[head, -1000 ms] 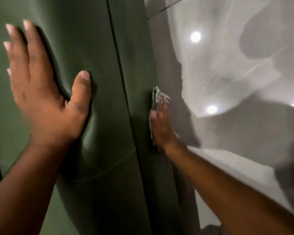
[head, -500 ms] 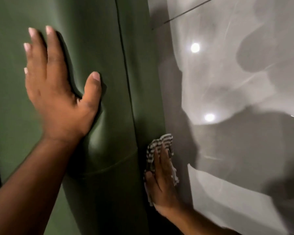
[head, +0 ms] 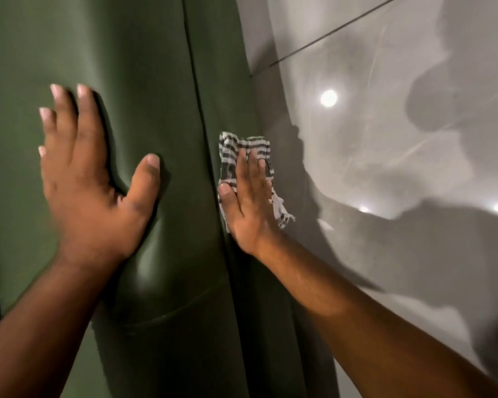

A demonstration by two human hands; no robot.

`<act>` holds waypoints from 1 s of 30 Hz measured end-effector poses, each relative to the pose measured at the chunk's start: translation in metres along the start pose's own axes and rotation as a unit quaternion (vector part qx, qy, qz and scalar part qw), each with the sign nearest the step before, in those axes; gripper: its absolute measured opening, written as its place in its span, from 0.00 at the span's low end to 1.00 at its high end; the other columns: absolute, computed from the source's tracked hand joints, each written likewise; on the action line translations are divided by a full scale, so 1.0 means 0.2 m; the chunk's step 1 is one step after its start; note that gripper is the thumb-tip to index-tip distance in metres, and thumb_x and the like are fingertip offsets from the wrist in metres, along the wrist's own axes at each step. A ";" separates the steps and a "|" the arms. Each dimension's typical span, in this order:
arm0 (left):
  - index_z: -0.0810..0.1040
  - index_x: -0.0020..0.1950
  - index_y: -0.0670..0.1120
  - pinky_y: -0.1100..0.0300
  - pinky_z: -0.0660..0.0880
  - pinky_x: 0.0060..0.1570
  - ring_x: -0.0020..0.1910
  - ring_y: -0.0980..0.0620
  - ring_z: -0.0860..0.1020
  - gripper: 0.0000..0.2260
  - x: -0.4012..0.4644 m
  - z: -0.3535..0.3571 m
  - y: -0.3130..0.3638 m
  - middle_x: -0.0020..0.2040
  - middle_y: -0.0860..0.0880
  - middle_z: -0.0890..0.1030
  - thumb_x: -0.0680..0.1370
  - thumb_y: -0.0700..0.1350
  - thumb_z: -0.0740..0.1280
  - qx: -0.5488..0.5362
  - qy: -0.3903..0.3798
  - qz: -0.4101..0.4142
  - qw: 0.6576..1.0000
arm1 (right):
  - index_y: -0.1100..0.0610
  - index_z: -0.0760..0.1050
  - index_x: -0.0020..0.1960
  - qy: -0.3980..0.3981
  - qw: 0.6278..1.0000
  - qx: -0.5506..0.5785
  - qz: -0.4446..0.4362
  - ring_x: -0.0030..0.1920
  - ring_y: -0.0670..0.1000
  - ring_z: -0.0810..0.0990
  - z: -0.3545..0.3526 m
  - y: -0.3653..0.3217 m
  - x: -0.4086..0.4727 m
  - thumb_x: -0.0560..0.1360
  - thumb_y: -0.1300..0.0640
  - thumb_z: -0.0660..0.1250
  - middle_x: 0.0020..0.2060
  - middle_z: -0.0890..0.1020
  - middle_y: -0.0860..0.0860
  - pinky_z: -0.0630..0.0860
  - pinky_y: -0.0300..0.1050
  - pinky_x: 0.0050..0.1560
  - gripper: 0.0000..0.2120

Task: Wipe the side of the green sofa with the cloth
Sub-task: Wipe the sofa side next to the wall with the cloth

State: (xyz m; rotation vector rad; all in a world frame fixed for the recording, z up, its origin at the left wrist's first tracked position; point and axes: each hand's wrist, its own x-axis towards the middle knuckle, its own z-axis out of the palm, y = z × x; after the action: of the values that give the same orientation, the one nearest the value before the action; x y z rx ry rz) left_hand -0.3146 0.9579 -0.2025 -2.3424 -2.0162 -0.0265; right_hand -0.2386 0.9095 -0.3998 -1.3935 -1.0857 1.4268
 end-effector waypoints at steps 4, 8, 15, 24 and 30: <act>0.50 0.85 0.46 0.39 0.45 0.85 0.86 0.39 0.46 0.44 0.20 -0.08 -0.01 0.87 0.40 0.48 0.75 0.65 0.59 0.000 -0.059 0.027 0.998 | 0.52 0.42 0.77 0.006 0.999 -0.020 -0.039 0.79 0.58 0.41 0.00 -0.02 -0.17 0.80 0.36 0.40 0.79 0.45 0.57 0.49 0.65 0.76 0.32; 0.48 0.86 0.48 0.39 0.42 0.84 0.86 0.40 0.43 0.46 0.47 -0.07 -0.06 0.87 0.42 0.46 0.73 0.66 0.59 -0.025 -0.064 0.007 0.998 | 0.47 0.42 0.77 0.031 0.999 -0.011 -0.028 0.79 0.59 0.44 0.00 -0.04 0.01 0.79 0.36 0.44 0.79 0.46 0.55 0.52 0.67 0.75 0.31; 0.49 0.86 0.48 0.55 0.43 0.80 0.86 0.39 0.44 0.46 0.83 -0.05 -0.09 0.87 0.40 0.47 0.72 0.66 0.58 -0.035 -0.060 0.004 0.998 | 0.40 0.44 0.77 0.022 0.999 0.021 -0.010 0.79 0.56 0.41 -0.10 -0.19 0.83 0.82 0.42 0.50 0.80 0.44 0.51 0.46 0.65 0.76 0.26; 0.51 0.85 0.44 0.43 0.44 0.85 0.87 0.39 0.46 0.46 0.79 -0.01 -0.06 0.87 0.40 0.49 0.72 0.66 0.57 -0.045 -0.036 0.010 0.998 | 0.48 0.54 0.77 0.049 0.996 0.058 -0.048 0.79 0.55 0.49 -0.04 -0.08 0.38 0.81 0.44 0.52 0.79 0.54 0.54 0.54 0.66 0.75 0.26; 0.51 0.85 0.42 0.35 0.47 0.84 0.87 0.40 0.47 0.46 0.80 0.03 -0.10 0.87 0.40 0.50 0.73 0.65 0.57 -0.065 -0.005 0.027 0.998 | 0.48 0.55 0.77 0.061 0.994 0.087 -0.002 0.78 0.58 0.53 -0.17 -0.22 1.33 0.81 0.43 0.51 0.79 0.55 0.56 0.54 0.64 0.76 0.26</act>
State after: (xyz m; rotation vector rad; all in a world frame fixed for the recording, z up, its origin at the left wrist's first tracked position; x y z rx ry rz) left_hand -0.3100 1.1189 -0.2014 -2.4772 -2.0120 -0.1497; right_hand -0.2119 1.1782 -0.4284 -1.3346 -0.8645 1.3802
